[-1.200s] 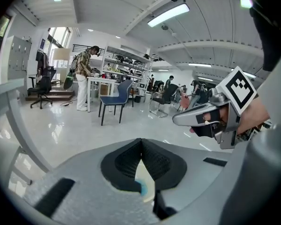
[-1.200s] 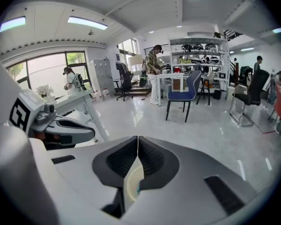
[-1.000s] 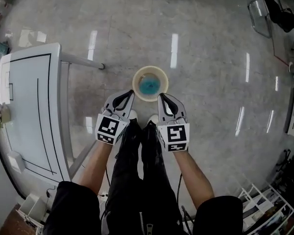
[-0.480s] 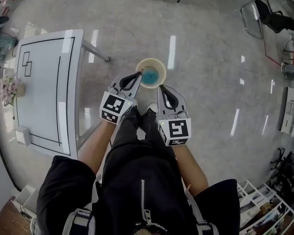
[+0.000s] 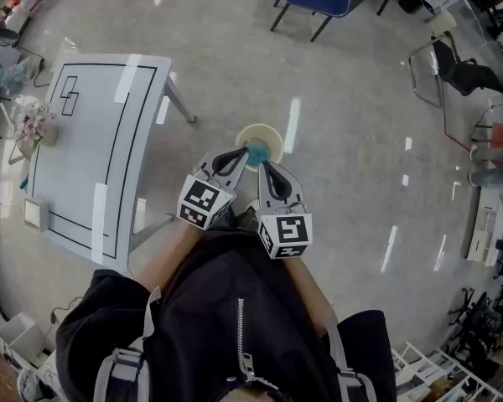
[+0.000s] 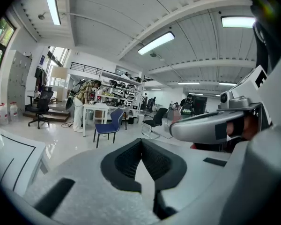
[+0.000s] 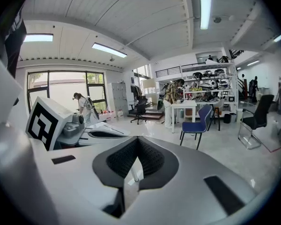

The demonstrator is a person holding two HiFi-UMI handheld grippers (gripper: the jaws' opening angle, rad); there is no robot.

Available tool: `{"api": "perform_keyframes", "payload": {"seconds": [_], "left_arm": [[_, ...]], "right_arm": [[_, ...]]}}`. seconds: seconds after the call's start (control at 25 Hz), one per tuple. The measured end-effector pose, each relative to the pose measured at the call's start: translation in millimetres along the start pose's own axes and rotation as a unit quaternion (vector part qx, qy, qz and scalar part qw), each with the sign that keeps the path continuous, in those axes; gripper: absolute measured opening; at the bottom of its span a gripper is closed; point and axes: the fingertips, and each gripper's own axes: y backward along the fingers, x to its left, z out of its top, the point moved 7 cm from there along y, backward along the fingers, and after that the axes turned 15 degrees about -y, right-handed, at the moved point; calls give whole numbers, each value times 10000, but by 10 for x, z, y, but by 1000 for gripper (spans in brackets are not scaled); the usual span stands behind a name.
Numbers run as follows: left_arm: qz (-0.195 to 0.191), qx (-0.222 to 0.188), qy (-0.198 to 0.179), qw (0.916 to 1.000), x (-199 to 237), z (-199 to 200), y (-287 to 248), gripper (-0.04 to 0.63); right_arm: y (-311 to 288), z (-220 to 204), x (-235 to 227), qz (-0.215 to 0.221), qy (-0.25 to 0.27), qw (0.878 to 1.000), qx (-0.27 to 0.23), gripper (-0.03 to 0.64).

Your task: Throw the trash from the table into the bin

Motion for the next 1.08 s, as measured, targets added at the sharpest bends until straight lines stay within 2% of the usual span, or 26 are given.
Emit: {"api": "perform_keyframes", "payload": {"seconds": [0.36, 0.68, 0.92, 1.08], "left_arm": [[155, -89, -171, 9997, 154, -21, 292, 5], [14, -172, -209, 9996, 274, -28, 278, 5], [-159, -225, -204, 9994, 353, -64, 220, 5], [-238, -266, -258, 9990, 379, -44, 186, 5]], "right_arm": [[-53, -40, 310, 231, 135, 9996, -89, 9], [-135, -36, 365, 153, 77, 9998, -117, 9], [-190, -26, 425, 39, 333, 9993, -181, 9], [-214, -16, 434, 24, 288, 9994, -208, 9]]}}
